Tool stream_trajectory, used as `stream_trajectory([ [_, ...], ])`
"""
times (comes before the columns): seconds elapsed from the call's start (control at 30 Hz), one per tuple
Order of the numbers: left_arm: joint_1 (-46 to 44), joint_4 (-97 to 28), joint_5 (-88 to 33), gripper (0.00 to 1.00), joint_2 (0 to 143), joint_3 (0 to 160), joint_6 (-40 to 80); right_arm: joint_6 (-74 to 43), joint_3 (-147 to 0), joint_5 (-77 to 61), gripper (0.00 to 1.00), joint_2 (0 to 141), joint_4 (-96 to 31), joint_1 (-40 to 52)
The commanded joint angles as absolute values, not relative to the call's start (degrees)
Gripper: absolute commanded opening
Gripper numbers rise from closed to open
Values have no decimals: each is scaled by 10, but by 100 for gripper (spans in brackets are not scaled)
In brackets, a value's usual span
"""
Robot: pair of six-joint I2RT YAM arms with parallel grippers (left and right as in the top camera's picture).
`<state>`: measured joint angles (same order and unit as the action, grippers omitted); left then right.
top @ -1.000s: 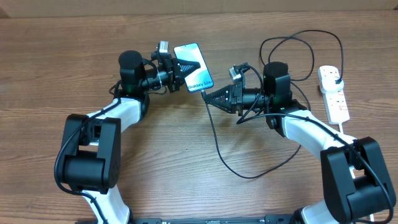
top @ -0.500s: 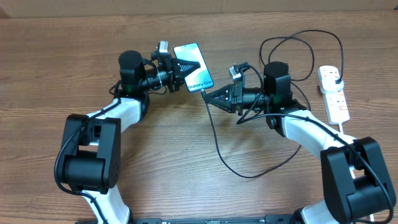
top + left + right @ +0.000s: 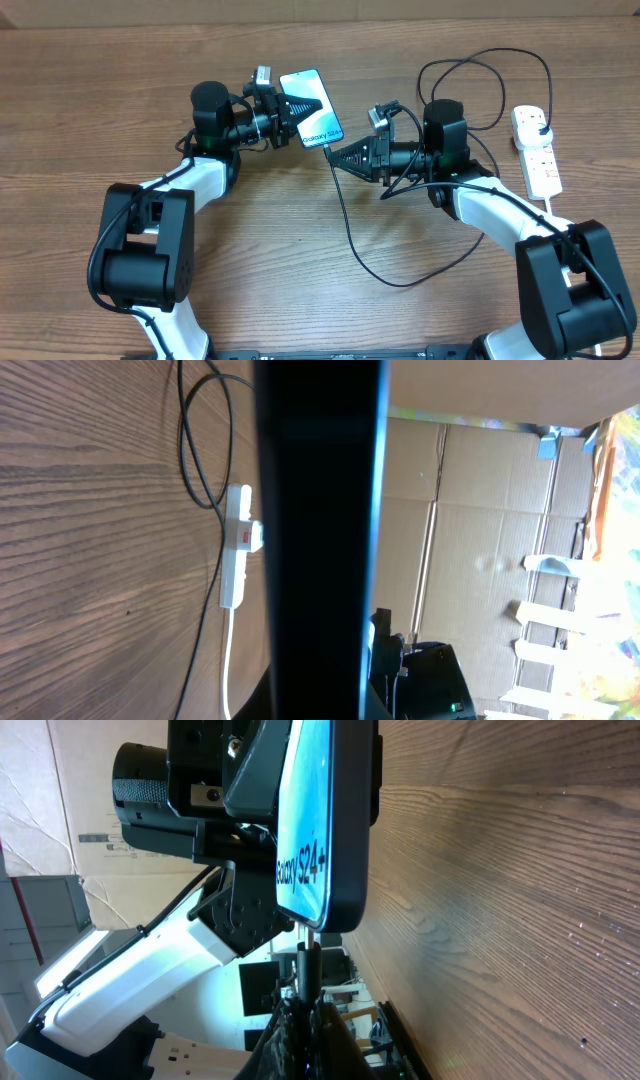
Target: Plug charger to phone and switch on socket
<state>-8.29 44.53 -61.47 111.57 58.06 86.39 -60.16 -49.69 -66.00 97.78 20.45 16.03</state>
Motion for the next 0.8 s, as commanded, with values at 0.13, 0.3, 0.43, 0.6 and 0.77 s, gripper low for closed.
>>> stream_trajectory([
  [0.13,-97,450,-617,4,1112,584,844,-600,-495,-661,4,966,207,157],
  [0.3,-98,450,-615,4,1112,584,844,-600,-495,-661,4,966,207,157],
  [0.43,-98,450,-615,4,1112,584,844,-600,-495,-661,4,966,207,157],
  [0.6,-98,450,-616,4,1112,584,844,-600,-495,-658,4,966,207,156],
  [0.77,-98,450,-616,4,1112,584,844,-600,-495,-654,4,966,207,154],
])
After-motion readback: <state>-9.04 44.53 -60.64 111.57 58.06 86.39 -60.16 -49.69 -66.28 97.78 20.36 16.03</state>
